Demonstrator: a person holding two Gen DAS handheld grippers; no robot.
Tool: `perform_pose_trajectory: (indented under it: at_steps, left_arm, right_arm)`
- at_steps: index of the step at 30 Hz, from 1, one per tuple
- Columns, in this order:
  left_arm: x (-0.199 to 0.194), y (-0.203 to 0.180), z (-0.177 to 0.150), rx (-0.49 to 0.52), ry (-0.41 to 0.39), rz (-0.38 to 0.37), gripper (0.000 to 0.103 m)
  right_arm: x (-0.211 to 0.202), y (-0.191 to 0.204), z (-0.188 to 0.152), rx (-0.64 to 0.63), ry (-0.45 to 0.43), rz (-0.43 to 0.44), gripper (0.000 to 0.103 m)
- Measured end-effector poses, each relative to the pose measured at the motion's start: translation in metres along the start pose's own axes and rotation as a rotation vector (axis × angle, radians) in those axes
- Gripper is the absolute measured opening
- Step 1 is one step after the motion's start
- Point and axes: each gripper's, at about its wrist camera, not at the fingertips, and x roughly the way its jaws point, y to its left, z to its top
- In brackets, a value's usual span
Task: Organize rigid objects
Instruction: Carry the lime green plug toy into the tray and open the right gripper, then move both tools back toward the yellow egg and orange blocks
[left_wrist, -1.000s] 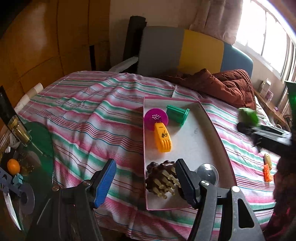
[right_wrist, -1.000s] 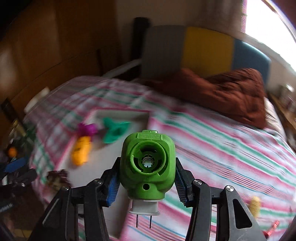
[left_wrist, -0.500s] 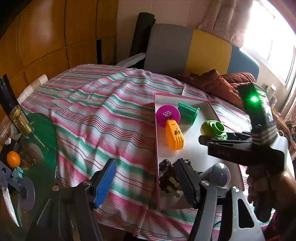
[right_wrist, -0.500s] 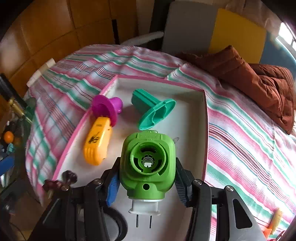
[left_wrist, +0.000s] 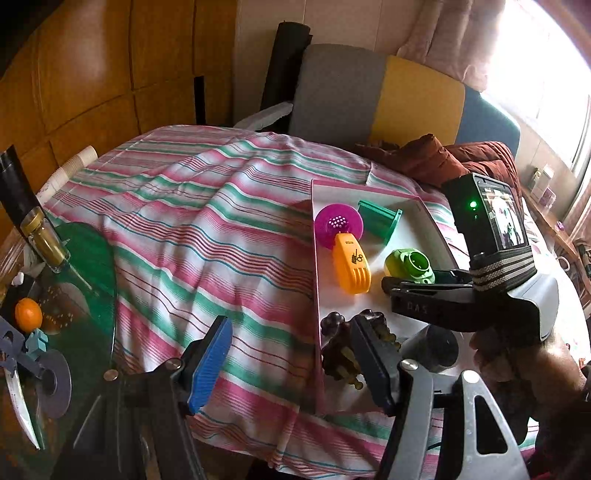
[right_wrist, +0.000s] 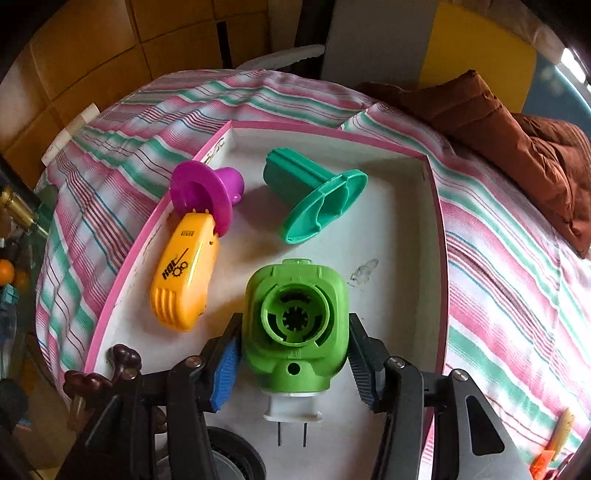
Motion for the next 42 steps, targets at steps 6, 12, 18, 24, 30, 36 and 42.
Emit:
perform_pose_trajectory:
  at_steps: [6,12,18,24,30,36,42]
  left_arm:
    - [0.000,-0.001,-0.002,0.002,0.003,0.005,0.067]
    - [0.000,0.000,-0.003,0.004,0.002,0.009,0.067]
    - [0.000,-0.004,-0.004,0.013,0.005,0.012,0.067]
    - [-0.007,-0.010,0.000,0.027,-0.015,0.013,0.067]
    - [-0.014,-0.018,0.003,0.045,-0.033,0.011,0.067]
    - [-0.018,-0.029,0.002,0.076,-0.037,0.000,0.067]
    - [-0.022,-0.040,0.003,0.103,-0.041,-0.003,0.067]
  right_arm:
    - [-0.004,0.001,-0.005,0.019,-0.012,0.024,0.059]
    - [-0.026,-0.009,-0.008,0.057,-0.065,0.040,0.066]
    - [-0.054,-0.020,-0.015,0.090,-0.138,0.036,0.069]
    - [-0.081,-0.032,-0.027,0.102,-0.213,0.017,0.073]
    - [-0.105,-0.057,-0.050,0.107,-0.268,-0.042,0.074]
    - [-0.120,-0.088,-0.066,0.117,-0.292,-0.114,0.074]
    - [-0.133,-0.131,-0.085,0.151,-0.298,-0.193,0.074]
